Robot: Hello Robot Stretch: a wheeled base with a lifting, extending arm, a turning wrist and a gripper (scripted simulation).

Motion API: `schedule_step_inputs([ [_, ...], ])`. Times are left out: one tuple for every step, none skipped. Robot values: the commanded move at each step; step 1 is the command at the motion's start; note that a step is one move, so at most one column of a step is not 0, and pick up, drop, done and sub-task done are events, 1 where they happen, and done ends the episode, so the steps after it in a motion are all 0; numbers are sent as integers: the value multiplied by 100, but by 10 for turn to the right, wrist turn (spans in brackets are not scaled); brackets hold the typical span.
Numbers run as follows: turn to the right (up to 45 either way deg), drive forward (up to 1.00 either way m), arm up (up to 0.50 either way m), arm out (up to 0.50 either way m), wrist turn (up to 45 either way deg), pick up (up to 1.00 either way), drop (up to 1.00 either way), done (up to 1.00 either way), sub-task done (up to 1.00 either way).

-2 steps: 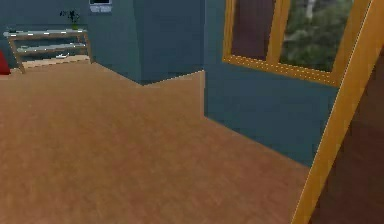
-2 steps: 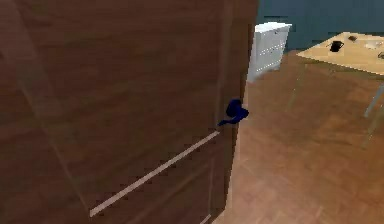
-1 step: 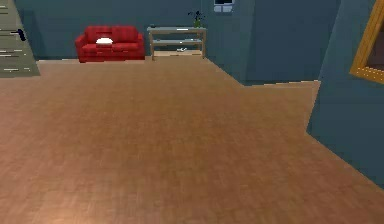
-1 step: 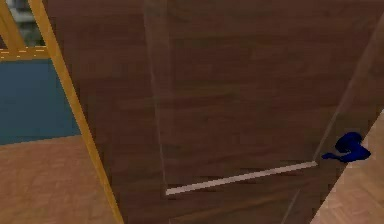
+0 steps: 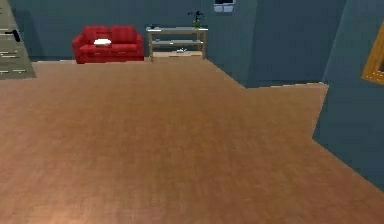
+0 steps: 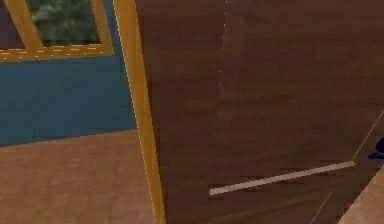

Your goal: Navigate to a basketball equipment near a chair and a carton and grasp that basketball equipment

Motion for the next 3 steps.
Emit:
schedule_step_inputs([
  [-390,0,0,0,0,0,0,0,0],
  [0,100,0,0,0,0,0,0,0],
  [0,100,0,0,0,0,0,0,0],
])
